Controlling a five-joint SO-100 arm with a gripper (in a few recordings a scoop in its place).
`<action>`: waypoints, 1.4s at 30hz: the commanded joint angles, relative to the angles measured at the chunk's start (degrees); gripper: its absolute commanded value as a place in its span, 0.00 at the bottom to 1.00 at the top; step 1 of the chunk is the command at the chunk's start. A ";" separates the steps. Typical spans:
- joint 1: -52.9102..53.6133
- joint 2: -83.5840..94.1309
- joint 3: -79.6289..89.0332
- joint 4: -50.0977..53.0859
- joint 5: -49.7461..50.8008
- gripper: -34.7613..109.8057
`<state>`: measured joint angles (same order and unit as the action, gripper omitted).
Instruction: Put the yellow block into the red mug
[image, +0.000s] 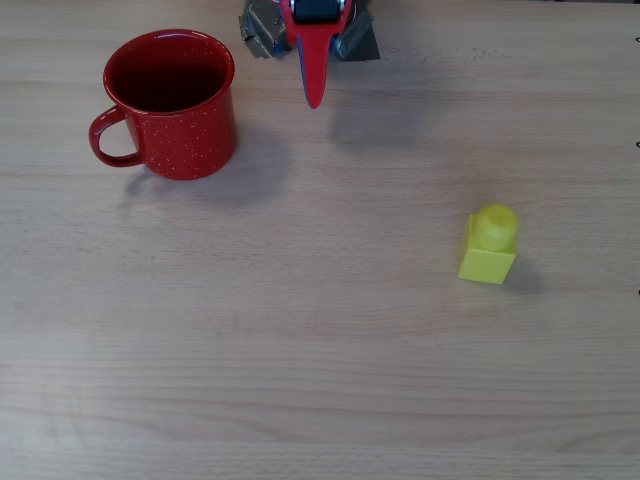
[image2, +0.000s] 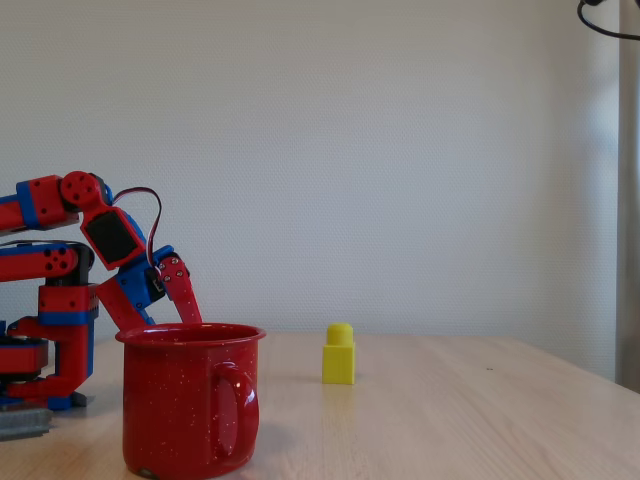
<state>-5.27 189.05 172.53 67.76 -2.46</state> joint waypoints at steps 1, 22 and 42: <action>-1.23 0.35 -1.49 0.53 0.35 0.24; -6.42 -14.33 -21.27 -2.46 6.42 0.24; -20.48 -59.94 -71.02 6.15 26.37 0.24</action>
<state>-24.52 130.78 109.60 71.63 21.36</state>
